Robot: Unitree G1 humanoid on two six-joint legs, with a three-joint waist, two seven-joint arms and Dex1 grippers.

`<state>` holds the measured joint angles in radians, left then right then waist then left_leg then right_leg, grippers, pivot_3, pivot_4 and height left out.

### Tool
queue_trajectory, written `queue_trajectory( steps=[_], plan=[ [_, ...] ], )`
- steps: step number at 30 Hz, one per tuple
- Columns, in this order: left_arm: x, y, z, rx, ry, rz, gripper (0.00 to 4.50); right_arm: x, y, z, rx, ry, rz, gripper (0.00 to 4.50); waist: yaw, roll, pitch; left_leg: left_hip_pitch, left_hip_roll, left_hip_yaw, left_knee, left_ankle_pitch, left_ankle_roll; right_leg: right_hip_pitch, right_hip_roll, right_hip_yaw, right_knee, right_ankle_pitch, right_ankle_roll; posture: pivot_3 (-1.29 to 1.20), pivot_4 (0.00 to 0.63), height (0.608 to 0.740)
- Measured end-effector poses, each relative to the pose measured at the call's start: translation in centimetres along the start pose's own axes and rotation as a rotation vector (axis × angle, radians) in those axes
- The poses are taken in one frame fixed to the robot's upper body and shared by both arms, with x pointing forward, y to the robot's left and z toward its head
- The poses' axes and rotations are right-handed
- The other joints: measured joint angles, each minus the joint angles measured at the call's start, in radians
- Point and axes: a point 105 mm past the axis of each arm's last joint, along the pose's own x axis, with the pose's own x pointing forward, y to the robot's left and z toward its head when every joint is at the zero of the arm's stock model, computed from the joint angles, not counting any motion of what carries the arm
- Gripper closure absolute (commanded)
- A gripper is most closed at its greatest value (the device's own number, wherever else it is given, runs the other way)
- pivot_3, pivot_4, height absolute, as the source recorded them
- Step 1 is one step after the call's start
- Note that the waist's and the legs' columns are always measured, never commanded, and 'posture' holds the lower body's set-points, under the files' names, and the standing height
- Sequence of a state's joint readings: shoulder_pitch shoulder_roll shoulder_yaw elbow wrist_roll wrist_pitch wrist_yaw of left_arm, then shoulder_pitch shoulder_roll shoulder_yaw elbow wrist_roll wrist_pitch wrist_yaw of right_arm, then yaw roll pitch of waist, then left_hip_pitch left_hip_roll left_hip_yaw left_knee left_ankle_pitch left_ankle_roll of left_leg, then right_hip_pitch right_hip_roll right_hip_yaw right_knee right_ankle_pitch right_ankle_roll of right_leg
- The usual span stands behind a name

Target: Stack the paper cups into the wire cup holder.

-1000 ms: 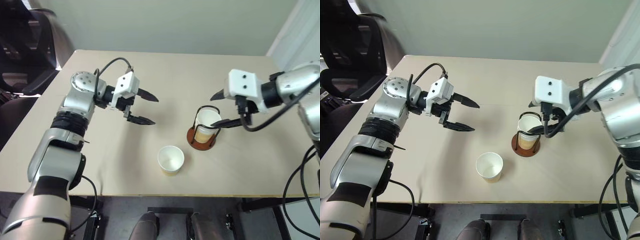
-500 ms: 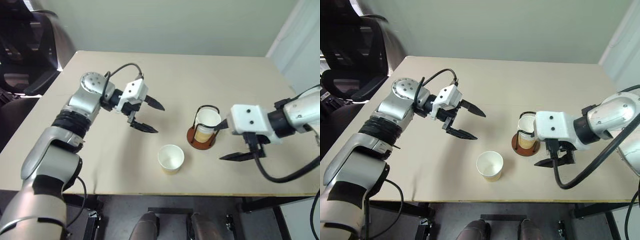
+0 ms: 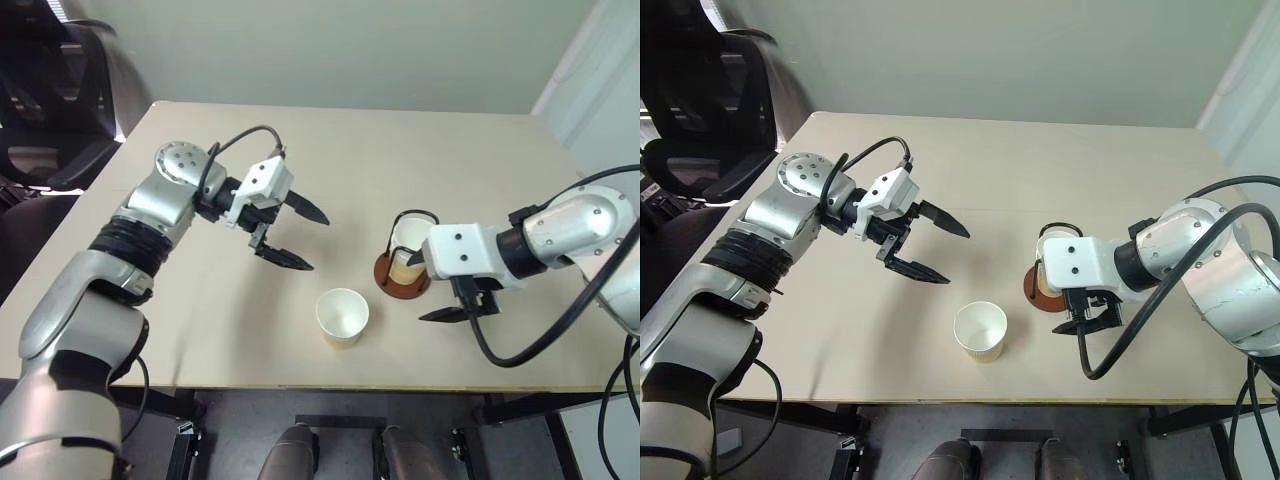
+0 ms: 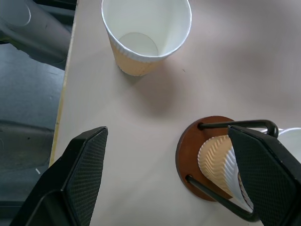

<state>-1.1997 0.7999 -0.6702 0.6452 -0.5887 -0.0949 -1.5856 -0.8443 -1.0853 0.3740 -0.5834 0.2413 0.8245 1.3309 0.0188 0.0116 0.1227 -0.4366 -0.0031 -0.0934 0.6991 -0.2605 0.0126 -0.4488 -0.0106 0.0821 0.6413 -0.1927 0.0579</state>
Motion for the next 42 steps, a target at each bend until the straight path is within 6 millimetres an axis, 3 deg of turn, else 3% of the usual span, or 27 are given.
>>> queue_trajectory(
  steps=[6,14,19,27,32,42],
  plan=[
    [-0.1,-0.6,1.0,0.005,-0.012,-0.027,0.00,-0.8,0.5,-0.4,0.060,-0.019,-0.001,0.38,-0.001,0.000,0.000,0.000,0.000,0.000,0.000,0.001,-0.001,0.000,0.000,0.000,0.000,0.000,-0.001,0.00,0.150,0.740],
    [0.7,-2.5,0.6,0.038,0.038,-0.110,0.00,-4.1,0.3,-0.9,0.221,-0.083,-0.074,0.38,0.002,0.000,0.000,0.000,0.000,0.000,0.000,0.002,-0.004,0.000,0.000,0.000,0.000,-0.001,-0.002,0.00,0.150,0.740],
    [1.3,-3.5,0.7,0.143,0.094,-0.175,0.00,-5.1,0.0,-2.2,0.283,-0.061,-0.132,0.38,0.002,0.000,0.000,0.001,0.000,0.000,0.000,0.001,-0.002,0.000,0.000,0.000,0.001,-0.001,-0.002,0.00,0.150,0.740],
    [2.4,-5.2,-0.7,0.491,0.274,-0.337,0.00,-5.4,-0.1,-2.6,0.304,-0.067,-0.161,0.38,0.002,0.000,0.000,0.000,0.000,0.000,0.000,0.000,0.001,0.000,0.000,0.001,0.001,-0.001,-0.001,0.00,0.150,0.740],
    [2.4,-4.0,0.8,0.653,0.327,-0.362,0.00,-5.7,-0.1,-2.9,0.300,-0.049,-0.164,0.38,0.006,0.000,0.000,0.000,0.000,0.000,0.000,-0.003,0.002,0.000,-0.001,0.000,0.001,0.000,-0.001,0.00,0.150,0.740],
    [1.8,-2.1,2.8,0.671,0.326,-0.335,0.00,-7.0,0.5,-3.4,0.340,-0.011,-0.105,0.38,0.006,0.000,0.000,-0.001,0.000,0.000,-0.001,-0.006,0.002,0.000,-0.001,0.000,-0.001,-0.001,0.000,0.00,0.150,0.740]
  ],
)
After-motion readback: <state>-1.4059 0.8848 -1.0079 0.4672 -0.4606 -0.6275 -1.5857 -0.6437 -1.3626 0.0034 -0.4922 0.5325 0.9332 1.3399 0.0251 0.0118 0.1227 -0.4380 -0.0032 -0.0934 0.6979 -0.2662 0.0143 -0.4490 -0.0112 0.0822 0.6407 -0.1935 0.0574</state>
